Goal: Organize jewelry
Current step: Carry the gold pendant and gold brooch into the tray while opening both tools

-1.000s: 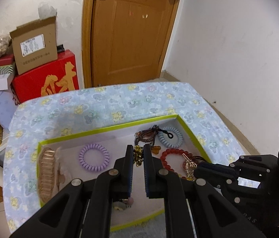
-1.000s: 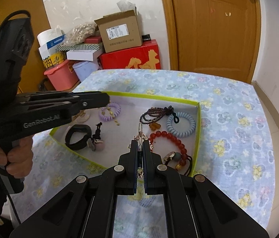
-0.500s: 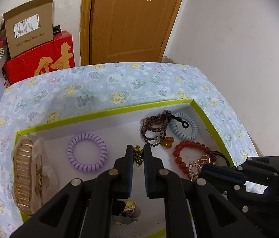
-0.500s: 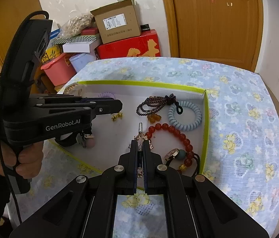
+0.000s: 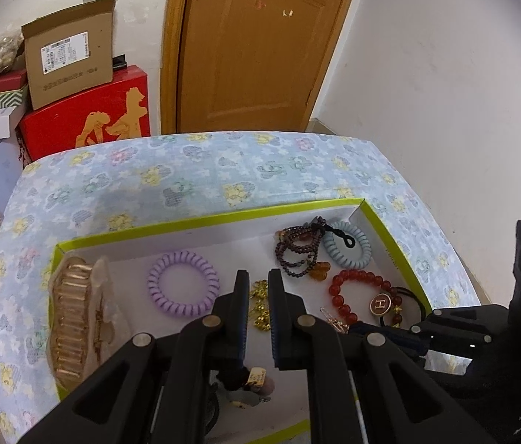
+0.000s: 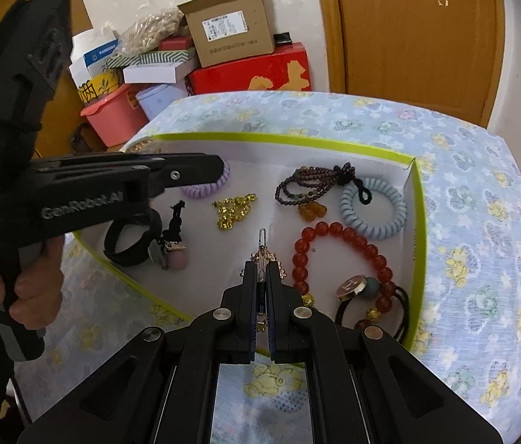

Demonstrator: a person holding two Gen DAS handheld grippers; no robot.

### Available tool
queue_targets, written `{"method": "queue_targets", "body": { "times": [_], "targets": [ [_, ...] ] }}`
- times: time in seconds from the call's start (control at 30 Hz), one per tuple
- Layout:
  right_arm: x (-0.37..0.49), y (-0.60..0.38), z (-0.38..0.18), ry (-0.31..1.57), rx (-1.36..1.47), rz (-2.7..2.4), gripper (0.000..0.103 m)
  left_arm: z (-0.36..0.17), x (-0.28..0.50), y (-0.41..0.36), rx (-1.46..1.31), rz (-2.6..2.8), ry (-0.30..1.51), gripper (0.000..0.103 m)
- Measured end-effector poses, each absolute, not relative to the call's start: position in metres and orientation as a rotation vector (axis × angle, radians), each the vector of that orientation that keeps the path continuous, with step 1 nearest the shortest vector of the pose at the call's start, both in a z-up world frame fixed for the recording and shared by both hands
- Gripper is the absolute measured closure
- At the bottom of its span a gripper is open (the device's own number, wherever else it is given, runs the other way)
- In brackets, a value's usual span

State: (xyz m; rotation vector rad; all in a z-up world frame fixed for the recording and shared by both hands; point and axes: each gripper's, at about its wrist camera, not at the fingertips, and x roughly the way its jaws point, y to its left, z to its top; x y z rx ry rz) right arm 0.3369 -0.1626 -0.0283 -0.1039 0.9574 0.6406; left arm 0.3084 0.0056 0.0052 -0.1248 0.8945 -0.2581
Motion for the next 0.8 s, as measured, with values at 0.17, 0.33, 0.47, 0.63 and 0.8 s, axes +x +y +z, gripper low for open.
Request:
{"method": "queue_targets", "body": {
  "times": [0.17,0.33,0.47,0.63,0.8],
  "targets": [
    [0.338,-0.162,-0.031,0.971,-0.102,0.637,0.099,0.006,0.303,0.006,-0.114,-0.250,0.888,0.092],
    [0.340,-0.160,-0.030,0.982,-0.103,0.622,0.087,0.011,0.296,0.005,-0.101,-0.240,0.874,0.092],
    [0.337,-0.163,-0.025,0.971,-0.092,0.621,0.084,0.016,0.286,0.005,-0.089,-0.226,0.862,0.092],
    [0.323,-0.167,-0.012,0.943,-0.093,0.611,0.081,0.025,0.269,0.007,-0.073,-0.200,0.842,0.091],
    [0.301,-0.177,0.002,0.914,-0.085,0.591,0.072,0.034,0.241,0.010,-0.067,-0.172,0.817,0.086]
  ]
}}
